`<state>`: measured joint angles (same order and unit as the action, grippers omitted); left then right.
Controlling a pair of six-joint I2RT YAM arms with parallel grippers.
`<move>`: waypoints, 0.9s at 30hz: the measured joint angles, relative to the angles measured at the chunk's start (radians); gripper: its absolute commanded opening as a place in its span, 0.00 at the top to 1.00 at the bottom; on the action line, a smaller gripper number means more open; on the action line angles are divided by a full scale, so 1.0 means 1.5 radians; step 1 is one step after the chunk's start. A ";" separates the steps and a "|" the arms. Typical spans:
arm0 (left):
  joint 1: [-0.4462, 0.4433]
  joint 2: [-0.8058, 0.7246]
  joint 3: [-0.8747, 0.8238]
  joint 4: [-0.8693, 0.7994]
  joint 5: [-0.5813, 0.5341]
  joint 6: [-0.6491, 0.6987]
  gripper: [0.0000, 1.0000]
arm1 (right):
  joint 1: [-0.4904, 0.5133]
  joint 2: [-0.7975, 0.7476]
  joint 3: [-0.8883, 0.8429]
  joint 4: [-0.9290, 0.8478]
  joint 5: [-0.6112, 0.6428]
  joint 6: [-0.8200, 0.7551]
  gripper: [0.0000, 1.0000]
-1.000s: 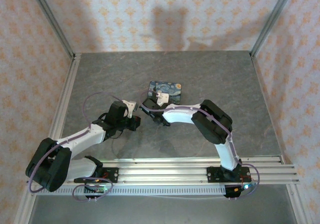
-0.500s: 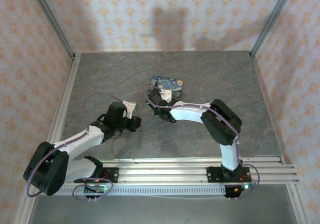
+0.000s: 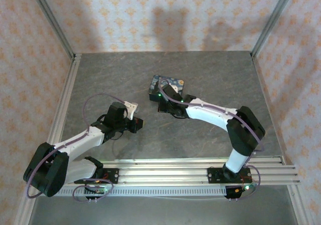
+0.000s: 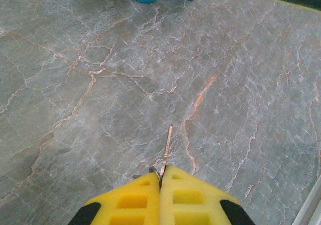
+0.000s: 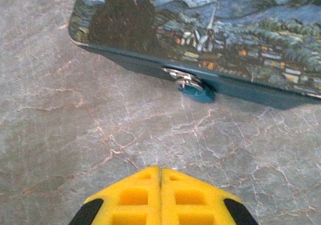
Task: Unlock a padlock with a key
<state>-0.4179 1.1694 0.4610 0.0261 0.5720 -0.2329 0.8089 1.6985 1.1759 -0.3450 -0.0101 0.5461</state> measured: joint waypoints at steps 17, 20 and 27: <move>0.109 0.117 0.200 -0.090 -0.133 -0.054 1.00 | 0.056 0.241 0.190 -0.067 0.213 0.085 0.47; 0.124 0.203 0.281 -0.098 -0.135 -0.062 1.00 | 0.056 0.251 0.196 -0.075 0.237 0.090 0.48; 0.126 0.423 0.491 -0.101 -0.090 -0.076 1.00 | 0.041 0.252 0.196 -0.068 0.253 0.091 0.47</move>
<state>-0.2287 1.8038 1.1976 -0.1261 0.4366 -0.3470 0.8707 2.0758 1.4704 -0.4465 0.3687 0.6827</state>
